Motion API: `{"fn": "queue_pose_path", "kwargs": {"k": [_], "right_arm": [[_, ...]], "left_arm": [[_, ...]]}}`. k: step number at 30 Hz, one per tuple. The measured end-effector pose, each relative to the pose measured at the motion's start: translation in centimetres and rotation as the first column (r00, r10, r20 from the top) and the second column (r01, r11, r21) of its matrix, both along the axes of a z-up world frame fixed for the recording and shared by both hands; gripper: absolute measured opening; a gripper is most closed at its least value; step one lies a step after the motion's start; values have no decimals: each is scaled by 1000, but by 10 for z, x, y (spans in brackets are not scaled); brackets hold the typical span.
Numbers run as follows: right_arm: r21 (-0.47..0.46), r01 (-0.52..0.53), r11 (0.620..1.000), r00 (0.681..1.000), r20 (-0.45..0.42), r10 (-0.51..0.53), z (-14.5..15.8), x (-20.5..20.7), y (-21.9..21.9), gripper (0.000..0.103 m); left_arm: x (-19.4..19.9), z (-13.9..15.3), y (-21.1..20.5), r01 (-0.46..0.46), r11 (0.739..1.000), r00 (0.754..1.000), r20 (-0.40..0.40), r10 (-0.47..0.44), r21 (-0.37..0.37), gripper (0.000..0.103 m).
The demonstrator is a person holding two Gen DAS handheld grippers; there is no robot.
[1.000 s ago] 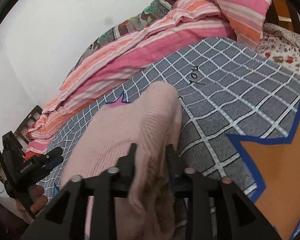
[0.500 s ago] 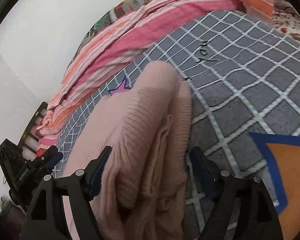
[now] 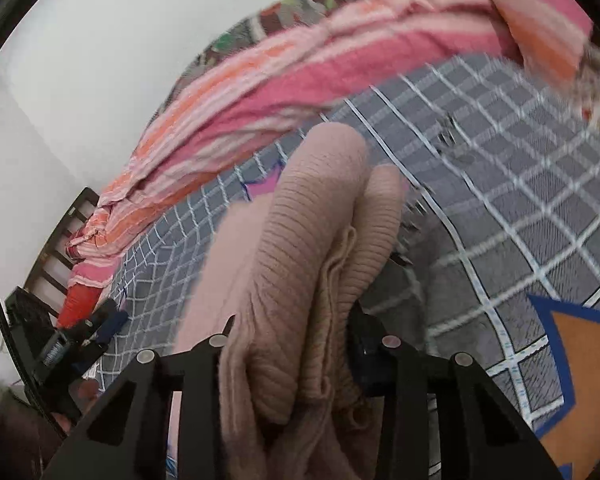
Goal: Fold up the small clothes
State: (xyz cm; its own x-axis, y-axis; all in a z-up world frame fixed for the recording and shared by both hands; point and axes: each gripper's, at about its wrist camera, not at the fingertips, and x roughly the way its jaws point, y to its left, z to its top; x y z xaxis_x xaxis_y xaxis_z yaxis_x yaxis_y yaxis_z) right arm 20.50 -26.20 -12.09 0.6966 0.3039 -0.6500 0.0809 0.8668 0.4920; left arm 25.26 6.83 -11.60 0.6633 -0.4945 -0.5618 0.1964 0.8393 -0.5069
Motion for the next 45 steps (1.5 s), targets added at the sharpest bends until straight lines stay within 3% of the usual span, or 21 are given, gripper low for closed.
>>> {"fn": "queue_pose_path", "kwargs": {"k": [5,9,13,15,19,22,24,26,28,31,35,39,41,45], "right_arm": [[-93,-9,996,1000,-22,7,45,23,54,34],[-98,-24,995,999,-41,20,65,44,84,33],[-60,-58,997,998,-3,58,85,61,108,33],[-4,-76,997,996,46,76,92,67,114,33],[269,-80,960,991,125,48,83,76,97,33],[346,-22,938,996,87,-9,39,76,77,33],[328,10,945,999,32,-22,8,72,66,35],[243,32,970,998,-56,-19,-33,65,56,37],[177,62,982,997,-58,-53,-50,50,44,41],[193,27,981,999,-22,-23,-45,34,28,42],[-10,-20,1000,1000,9,20,-27,34,36,43],[-165,-71,984,996,34,78,-23,43,52,43],[-186,-85,979,995,43,95,-29,48,51,36],[-180,-65,981,996,47,74,-45,48,45,34]], "left_arm": [[4,-5,17,-35,999,999,-43,34,-23,64],[3,-3,33,-73,997,997,-35,71,-39,64],[3,-8,40,-75,996,996,-46,73,-57,64],[2,-7,41,-76,996,996,-40,75,-42,64],[-3,-1,44,-76,996,997,-5,76,-42,64],[-2,0,44,-86,996,996,-7,86,-23,64],[-1,-2,42,-75,997,997,-16,75,-11,64],[-1,-4,36,-69,997,997,-16,69,19,64],[0,-4,28,-59,997,998,-12,59,48,64],[0,-5,15,-23,998,999,-22,24,64,64],[-8,-7,-4,16,990,1000,-2,-16,144,64],[-20,-9,-19,75,972,997,17,-81,222,64],[-24,-10,-22,85,966,995,23,-93,243,64],[-22,-13,-25,93,964,995,15,-100,250,64]]}}
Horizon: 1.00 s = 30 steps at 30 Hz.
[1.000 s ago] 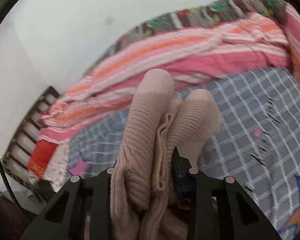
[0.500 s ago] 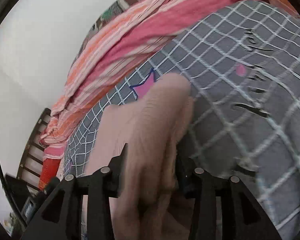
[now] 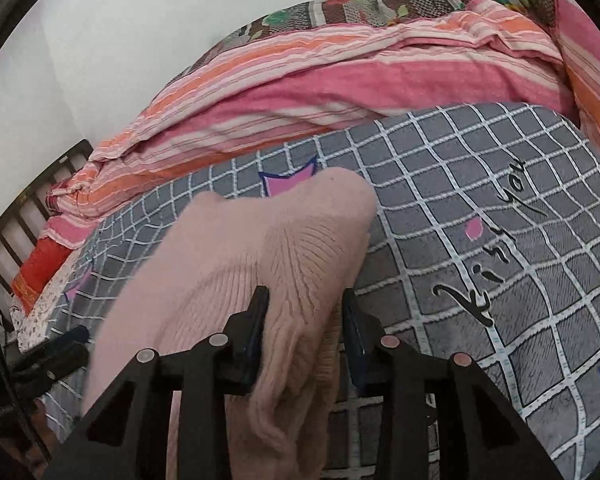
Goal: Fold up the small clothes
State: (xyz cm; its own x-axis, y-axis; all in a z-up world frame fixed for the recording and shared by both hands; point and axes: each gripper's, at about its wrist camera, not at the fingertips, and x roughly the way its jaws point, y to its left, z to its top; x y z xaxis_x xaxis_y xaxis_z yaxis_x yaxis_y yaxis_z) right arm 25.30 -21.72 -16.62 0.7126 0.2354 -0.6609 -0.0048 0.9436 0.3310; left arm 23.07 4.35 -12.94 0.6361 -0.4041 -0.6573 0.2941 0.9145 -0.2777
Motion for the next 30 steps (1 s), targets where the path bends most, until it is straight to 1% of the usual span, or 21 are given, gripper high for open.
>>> {"fn": "queue_pose_path", "kwargs": {"k": [1,3,4,5,7,10,12,13,16,17,18,21,22,23,24,25,26,28,30], "right_arm": [[5,0,1000,1000,-12,0,1,1,-1,34],[-17,-11,1000,1000,-6,11,6,0,2,34],[-34,-13,999,1000,3,13,9,-3,2,36],[-41,-8,999,1000,16,8,12,-7,0,41],[-28,5,1000,1000,29,-4,16,-12,-5,46],[-4,20,1000,999,36,-20,20,-8,-10,46],[8,25,1000,999,38,-26,21,-4,-8,46],[-3,20,1000,999,35,-20,20,-1,-4,45],[-63,9,998,1000,10,-9,12,2,3,45],[-79,6,997,1000,-5,-6,9,2,3,44],[-80,4,997,1000,-16,-5,8,3,1,44],[-69,15,997,999,-45,-18,3,5,-5,45],[-74,27,997,998,-54,-31,1,5,-7,49],[-80,39,996,997,-57,-43,1,5,-8,57],[-92,56,994,996,-58,-62,0,5,-9,63],[-106,80,991,995,-59,-86,-1,5,-11,75],[-108,92,990,994,-57,-98,-1,4,-12,79],[-97,84,992,995,-54,-89,-1,3,-14,79],[-112,73,991,996,-46,-79,2,1,-12,79]], "left_arm": [[2,-1,-1,-3,1000,1000,-10,3,-8,64],[5,-2,-2,-14,1000,1000,-26,14,-28,64],[6,-2,-3,-21,999,999,-28,21,-32,64],[6,-2,-4,-31,999,999,-25,30,-33,64],[8,-3,-7,-56,998,998,-18,56,-23,64],[12,-5,-8,-96,995,995,-16,95,-32,67],[16,-7,-10,-98,994,995,-27,97,-40,67],[18,-8,-12,-99,994,995,-33,98,-40,67],[20,-12,-17,-99,995,994,-41,99,-16,73],[20,-15,-20,-104,994,994,-45,104,14,78],[21,-17,-23,-106,993,993,-46,108,43,80],[17,-19,-30,-102,993,994,-21,103,66,80],[16,-19,-33,-98,992,995,-10,99,79,80],[15,-19,-34,-97,991,995,-4,98,90,80],[14,-19,-36,-101,990,995,3,101,102,82],[15,-19,-36,-107,988,994,3,107,109,83],[16,-19,-36,-110,988,994,0,111,109,84],[17,-19,-34,-115,989,993,-9,116,98,84],[17,-19,-33,-121,988,992,-8,123,94,85]]}}
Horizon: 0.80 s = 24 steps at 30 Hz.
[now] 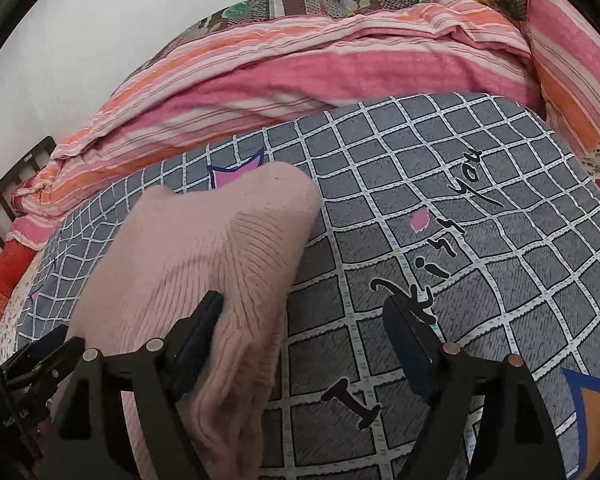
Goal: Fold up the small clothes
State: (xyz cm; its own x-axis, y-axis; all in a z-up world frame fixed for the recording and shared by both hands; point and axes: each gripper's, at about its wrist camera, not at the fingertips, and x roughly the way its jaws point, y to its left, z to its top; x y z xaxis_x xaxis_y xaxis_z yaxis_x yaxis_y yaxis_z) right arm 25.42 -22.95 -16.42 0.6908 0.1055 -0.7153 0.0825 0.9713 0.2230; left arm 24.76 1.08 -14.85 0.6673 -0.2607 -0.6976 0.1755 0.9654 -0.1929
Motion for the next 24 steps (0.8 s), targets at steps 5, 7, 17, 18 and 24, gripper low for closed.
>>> {"fn": "queue_pose_path", "kwargs": {"k": [5,7,17,18,24], "right_arm": [[-98,0,995,1000,18,2,9,-5,7,91],[-161,21,987,999,42,-14,13,-7,12,95],[-147,-8,989,999,33,13,16,-12,12,98],[-131,-21,991,999,34,25,16,-12,11,98],[-94,-68,993,997,41,72,13,-12,8,98]], "left_arm": [[-4,2,-3,-25,999,999,28,24,25,85],[-5,3,-3,-37,999,999,27,36,26,86],[-4,2,-2,-68,998,997,29,68,18,95],[-4,2,-2,-73,997,997,29,72,20,96],[-5,4,-1,-81,997,995,53,80,19,99]]}}
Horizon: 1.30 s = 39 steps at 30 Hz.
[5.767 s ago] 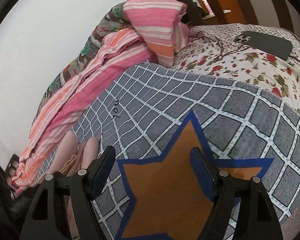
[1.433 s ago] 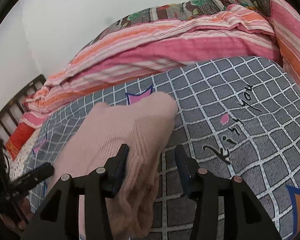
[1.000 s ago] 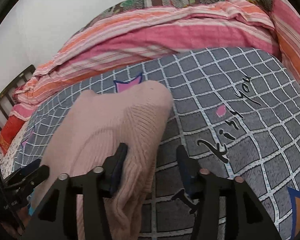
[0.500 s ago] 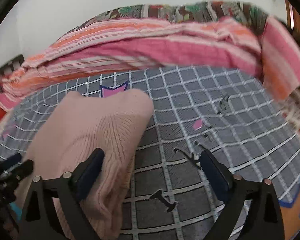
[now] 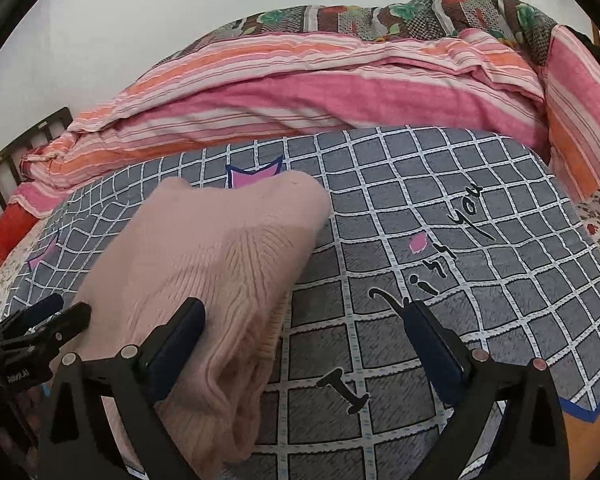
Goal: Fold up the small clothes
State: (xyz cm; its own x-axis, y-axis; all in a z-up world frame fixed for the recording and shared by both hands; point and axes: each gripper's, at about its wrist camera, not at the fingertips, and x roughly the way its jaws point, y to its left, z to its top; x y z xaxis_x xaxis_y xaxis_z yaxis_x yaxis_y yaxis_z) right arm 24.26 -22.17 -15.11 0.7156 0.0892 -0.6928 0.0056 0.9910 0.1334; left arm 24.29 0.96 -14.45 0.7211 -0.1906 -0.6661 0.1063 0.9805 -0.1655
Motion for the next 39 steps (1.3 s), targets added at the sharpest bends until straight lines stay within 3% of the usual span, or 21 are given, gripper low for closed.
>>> {"fn": "queue_pose_path", "kwargs": {"k": [5,8,12,16,19,22,28,32,39], "right_arm": [[38,28,999,1000,12,-29,1,0,-1,98],[57,-5,998,999,38,3,5,3,1,98],[-39,-29,999,997,73,32,11,8,14,98],[-42,-36,998,999,5,37,-1,20,13,98],[28,-33,999,998,-60,35,-13,27,1,99],[103,-17,995,994,-101,28,-25,31,-12,101],[-28,11,1000,999,-49,-13,-22,26,2,101],[1,13,1000,1000,-29,-13,-16,21,-4,101],[37,67,997,998,13,-67,-4,19,-12,101]], "left_arm": [[1,10,0,22,1000,998,67,-22,5,98],[16,15,-4,63,998,997,47,-63,6,97],[31,16,-10,58,998,998,24,-59,24,97],[38,8,-15,63,997,998,-14,-62,35,97],[42,-3,-21,55,996,998,-45,-52,75,100],[41,-6,-18,47,998,997,-57,-45,35,100],[36,-5,-16,45,999,998,-48,-44,29,100],[31,-3,-14,43,999,999,-32,-42,29,100],[31,4,-19,41,994,999,-13,-40,97,100]]}}
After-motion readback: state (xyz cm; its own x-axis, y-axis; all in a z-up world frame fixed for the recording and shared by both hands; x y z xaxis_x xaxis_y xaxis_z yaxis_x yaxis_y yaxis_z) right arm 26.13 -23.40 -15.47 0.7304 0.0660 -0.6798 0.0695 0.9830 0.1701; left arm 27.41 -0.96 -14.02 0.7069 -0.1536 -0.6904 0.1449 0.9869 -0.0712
